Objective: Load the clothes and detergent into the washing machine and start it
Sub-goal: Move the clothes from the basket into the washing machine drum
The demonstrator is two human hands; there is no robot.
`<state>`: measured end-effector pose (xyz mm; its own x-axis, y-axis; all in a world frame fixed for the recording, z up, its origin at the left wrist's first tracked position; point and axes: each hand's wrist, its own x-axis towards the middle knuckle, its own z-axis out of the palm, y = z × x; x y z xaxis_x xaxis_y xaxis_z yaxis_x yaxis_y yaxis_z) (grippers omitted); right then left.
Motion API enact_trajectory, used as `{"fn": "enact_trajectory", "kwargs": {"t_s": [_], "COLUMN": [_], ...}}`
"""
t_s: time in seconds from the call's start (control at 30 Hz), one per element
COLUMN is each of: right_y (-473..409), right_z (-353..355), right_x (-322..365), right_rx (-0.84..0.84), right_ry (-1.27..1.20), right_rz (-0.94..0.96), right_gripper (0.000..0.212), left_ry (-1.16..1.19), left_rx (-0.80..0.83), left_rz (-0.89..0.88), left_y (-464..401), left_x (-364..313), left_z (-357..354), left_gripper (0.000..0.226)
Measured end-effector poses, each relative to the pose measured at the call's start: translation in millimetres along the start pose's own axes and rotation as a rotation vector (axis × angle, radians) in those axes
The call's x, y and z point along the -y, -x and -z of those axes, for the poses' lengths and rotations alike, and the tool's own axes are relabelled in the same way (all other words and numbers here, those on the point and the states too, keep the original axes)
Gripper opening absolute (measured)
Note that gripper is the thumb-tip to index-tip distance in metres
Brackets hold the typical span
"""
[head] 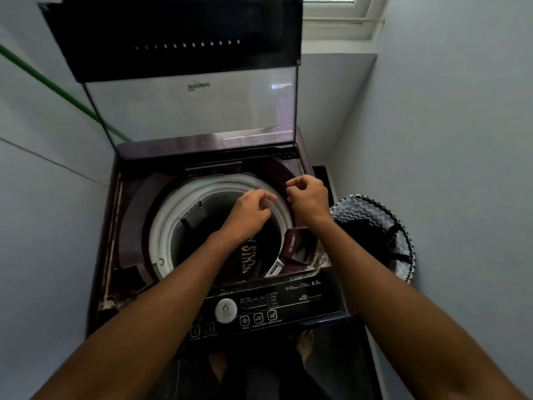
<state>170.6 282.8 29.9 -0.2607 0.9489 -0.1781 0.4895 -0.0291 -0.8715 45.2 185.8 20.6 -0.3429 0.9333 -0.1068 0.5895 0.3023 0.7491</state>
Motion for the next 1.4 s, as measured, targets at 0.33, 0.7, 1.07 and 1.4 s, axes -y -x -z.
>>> {"fn": "enact_trajectory", "kwargs": {"t_s": [0.33,0.7,1.07,1.4], "right_y": [-34,-56,-85,-102], "right_z": [100,168,122,105], "right_x": [-113,-246,-333,-344], "right_rx": [-0.158,-0.206,0.021,-0.185], "right_ry": [-0.027,-0.01,0.088,0.131], "right_rz": [-0.264,-0.606,-0.907,-0.87], "right_gripper": [0.014,0.016,0.099,0.037], "left_ry": [-0.153,-0.248,-0.432,-0.362], "left_rx": [0.099,0.482,0.715,0.621], "left_rz": [-0.321,-0.232,-0.068,-0.118], "left_y": [-40,-92,-127,-124], "left_x": [-79,-112,-74,-66], "left_z": [-104,-211,-297,-304], "left_gripper": [0.031,0.031,0.041,0.039]}}
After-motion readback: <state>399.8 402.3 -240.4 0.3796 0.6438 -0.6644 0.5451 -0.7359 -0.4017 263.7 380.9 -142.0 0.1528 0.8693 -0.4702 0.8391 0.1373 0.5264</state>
